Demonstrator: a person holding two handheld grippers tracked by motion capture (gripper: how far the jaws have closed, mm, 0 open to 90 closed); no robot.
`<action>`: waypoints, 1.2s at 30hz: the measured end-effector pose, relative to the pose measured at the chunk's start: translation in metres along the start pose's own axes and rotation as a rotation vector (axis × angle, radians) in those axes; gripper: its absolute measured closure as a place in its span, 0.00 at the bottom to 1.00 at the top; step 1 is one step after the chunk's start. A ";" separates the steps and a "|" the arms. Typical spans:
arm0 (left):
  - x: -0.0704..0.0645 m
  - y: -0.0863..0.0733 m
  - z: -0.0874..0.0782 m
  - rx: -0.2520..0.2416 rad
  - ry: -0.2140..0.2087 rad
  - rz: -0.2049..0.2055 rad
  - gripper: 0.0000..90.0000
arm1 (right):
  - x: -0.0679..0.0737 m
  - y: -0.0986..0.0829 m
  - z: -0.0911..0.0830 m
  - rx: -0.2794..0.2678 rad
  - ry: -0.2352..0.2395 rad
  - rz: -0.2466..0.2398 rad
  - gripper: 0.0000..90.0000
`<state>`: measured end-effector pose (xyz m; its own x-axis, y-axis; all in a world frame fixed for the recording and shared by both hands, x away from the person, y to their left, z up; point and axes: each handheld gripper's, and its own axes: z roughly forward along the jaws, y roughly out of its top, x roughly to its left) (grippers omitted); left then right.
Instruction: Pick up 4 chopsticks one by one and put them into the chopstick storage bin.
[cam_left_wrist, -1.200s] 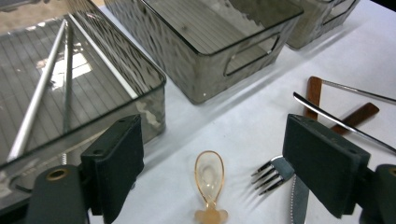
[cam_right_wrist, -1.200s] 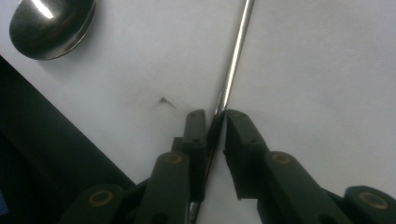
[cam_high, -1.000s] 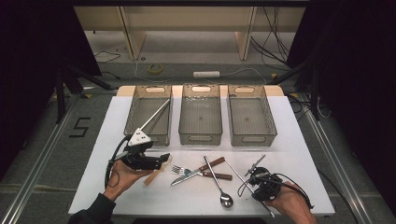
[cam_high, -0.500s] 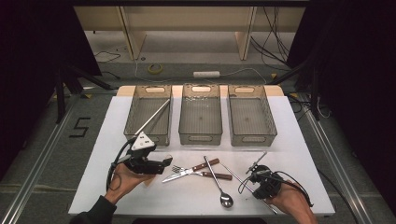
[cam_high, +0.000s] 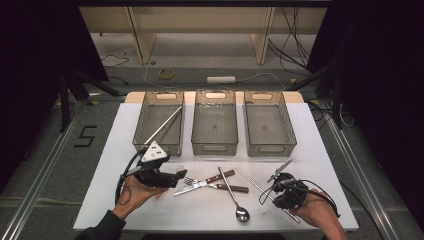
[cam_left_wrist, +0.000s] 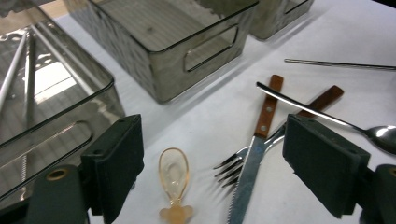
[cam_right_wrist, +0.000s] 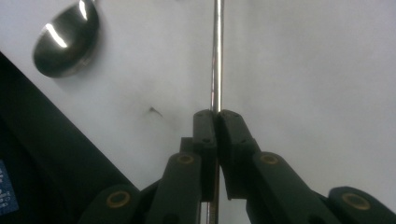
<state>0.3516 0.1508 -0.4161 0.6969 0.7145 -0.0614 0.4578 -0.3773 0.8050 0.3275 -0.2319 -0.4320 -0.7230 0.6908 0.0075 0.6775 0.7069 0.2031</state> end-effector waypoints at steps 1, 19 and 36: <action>-0.002 0.001 0.000 -0.002 -0.004 0.005 0.22 | 0.001 0.002 -0.003 -0.003 0.002 -0.006 0.96; -0.048 0.023 0.016 0.042 -0.148 0.179 0.22 | 0.040 0.039 -0.023 -0.074 -0.004 -0.204 0.96; -0.075 0.025 0.034 0.175 -0.223 0.351 0.25 | 0.070 0.053 -0.027 -0.075 0.014 -0.373 0.96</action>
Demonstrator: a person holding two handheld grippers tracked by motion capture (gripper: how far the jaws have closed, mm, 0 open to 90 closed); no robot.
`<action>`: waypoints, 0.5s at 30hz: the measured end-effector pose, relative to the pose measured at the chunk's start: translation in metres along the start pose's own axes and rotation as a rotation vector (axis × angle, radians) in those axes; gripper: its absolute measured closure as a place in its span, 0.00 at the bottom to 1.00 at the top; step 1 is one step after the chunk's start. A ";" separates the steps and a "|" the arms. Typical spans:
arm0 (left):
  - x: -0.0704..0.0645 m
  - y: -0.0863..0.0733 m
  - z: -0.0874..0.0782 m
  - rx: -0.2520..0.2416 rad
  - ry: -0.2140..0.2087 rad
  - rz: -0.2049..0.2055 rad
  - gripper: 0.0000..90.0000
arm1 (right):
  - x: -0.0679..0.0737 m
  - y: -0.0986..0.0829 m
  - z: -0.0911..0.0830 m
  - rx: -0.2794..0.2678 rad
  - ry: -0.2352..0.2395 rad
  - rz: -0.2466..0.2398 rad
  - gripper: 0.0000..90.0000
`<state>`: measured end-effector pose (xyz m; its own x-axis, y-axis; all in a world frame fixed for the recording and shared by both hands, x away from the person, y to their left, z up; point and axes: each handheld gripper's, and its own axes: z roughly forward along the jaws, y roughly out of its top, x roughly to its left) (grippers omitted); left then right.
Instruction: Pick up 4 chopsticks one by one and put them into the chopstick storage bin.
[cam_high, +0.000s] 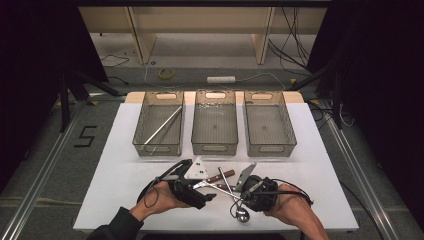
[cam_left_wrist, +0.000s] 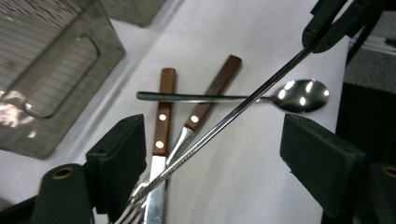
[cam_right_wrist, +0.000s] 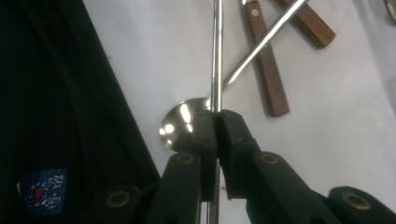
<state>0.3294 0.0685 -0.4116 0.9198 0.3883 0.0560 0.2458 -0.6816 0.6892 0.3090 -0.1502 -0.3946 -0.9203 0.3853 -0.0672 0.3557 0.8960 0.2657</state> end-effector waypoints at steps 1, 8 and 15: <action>-0.001 0.000 0.001 0.007 -0.004 0.005 0.26 | 0.002 0.001 0.001 0.004 0.003 -0.003 0.96; -0.008 -0.003 0.007 0.085 -0.047 0.061 0.33 | 0.009 0.004 0.002 0.003 0.023 -0.039 0.96; -0.013 -0.005 0.011 0.122 -0.063 0.102 0.43 | 0.012 0.005 0.001 0.012 0.034 -0.072 0.96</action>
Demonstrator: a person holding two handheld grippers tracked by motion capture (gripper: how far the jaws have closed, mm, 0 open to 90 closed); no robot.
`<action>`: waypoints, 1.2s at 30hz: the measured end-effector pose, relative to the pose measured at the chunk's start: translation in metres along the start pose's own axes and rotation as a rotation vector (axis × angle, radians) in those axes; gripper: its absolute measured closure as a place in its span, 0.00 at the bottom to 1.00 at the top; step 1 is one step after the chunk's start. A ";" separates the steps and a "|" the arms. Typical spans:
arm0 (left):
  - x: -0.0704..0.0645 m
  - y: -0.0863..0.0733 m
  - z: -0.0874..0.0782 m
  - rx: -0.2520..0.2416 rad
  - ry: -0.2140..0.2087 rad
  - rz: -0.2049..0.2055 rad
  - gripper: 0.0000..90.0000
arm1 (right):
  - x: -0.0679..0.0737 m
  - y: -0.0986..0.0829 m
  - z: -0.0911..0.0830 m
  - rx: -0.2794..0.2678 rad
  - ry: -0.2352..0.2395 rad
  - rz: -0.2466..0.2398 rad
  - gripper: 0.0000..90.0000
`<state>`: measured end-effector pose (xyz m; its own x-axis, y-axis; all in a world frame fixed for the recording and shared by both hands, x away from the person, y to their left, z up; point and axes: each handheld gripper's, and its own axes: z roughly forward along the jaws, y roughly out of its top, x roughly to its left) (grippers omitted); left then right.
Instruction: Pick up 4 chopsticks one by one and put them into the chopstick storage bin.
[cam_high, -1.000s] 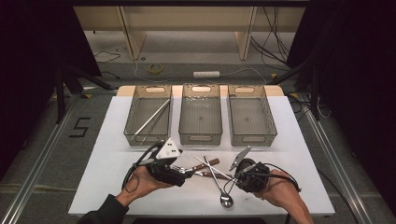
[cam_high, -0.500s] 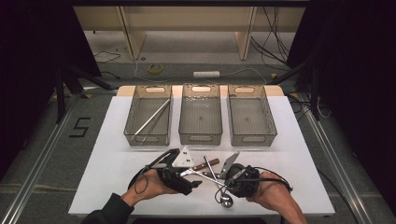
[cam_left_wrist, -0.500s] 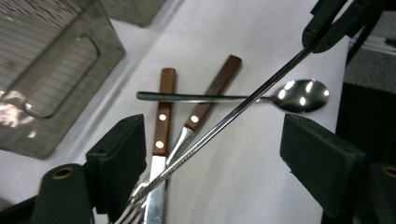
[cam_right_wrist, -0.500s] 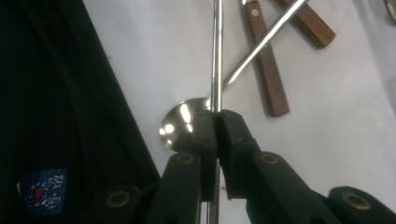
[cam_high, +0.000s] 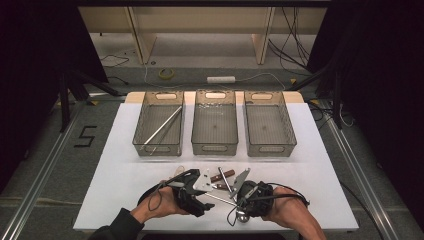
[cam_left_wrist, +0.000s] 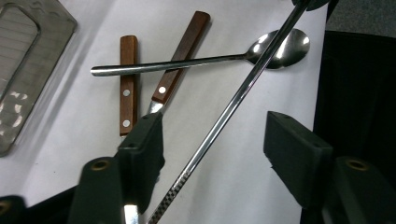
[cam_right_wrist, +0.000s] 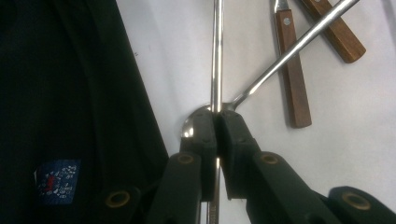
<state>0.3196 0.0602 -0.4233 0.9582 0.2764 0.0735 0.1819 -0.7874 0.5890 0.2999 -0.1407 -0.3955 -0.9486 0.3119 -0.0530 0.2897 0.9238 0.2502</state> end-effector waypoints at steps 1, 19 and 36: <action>0.000 0.000 0.000 0.003 -0.002 0.005 0.44 | 0.001 0.000 0.000 -0.004 0.000 0.004 0.96; -0.007 -0.002 0.003 0.046 -0.053 0.089 0.71 | 0.005 0.002 0.001 -0.004 0.021 -0.070 0.95; -0.014 -0.006 0.003 0.062 -0.175 0.170 0.95 | -0.002 -0.003 0.003 -0.028 0.056 -0.076 0.86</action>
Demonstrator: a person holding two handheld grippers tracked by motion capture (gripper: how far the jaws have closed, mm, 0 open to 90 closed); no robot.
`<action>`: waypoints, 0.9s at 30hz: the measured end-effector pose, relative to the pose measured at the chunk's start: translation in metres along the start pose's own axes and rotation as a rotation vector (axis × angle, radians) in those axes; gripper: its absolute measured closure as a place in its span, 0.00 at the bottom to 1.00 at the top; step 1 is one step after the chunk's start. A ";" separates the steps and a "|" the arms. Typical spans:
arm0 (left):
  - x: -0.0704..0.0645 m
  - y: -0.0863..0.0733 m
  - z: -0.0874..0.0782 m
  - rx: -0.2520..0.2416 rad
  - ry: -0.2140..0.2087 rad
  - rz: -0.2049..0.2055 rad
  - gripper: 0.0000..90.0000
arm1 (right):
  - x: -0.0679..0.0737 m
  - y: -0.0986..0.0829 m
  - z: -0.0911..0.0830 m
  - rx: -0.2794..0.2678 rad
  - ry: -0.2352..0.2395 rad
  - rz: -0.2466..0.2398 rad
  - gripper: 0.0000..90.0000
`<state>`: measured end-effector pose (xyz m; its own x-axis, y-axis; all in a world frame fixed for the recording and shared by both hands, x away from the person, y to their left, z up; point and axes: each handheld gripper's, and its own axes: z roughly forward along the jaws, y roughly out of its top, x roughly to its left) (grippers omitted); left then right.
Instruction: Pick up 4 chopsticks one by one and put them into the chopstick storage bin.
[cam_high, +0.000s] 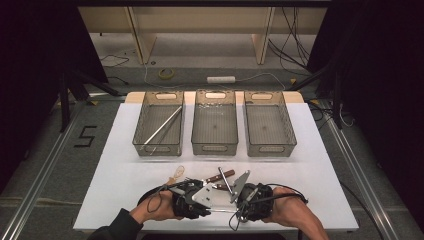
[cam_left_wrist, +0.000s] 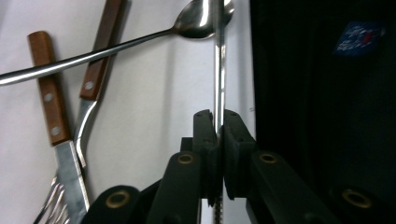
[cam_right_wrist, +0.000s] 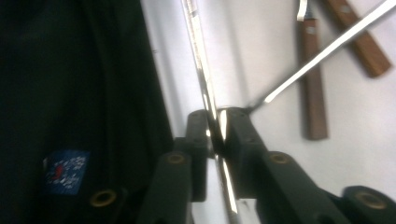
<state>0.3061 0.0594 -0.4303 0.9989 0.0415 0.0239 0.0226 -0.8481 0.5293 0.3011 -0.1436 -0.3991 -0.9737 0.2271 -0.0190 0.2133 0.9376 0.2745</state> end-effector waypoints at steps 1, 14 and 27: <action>0.000 0.001 -0.001 0.003 0.008 -0.008 0.95 | -0.002 -0.001 -0.002 0.001 0.004 0.011 0.82; 0.019 -0.011 -0.014 -0.039 0.143 -0.173 0.95 | -0.024 -0.021 -0.030 -0.268 -0.061 0.279 0.51; 0.041 -0.028 -0.045 -0.143 0.280 -0.354 0.95 | -0.028 -0.038 -0.029 -0.431 -0.156 0.420 0.42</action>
<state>0.3440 0.1083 -0.4060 0.8806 0.4723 0.0379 0.3342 -0.6759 0.6569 0.3175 -0.1929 -0.3816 -0.7836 0.6198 0.0434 0.4922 0.5766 0.6521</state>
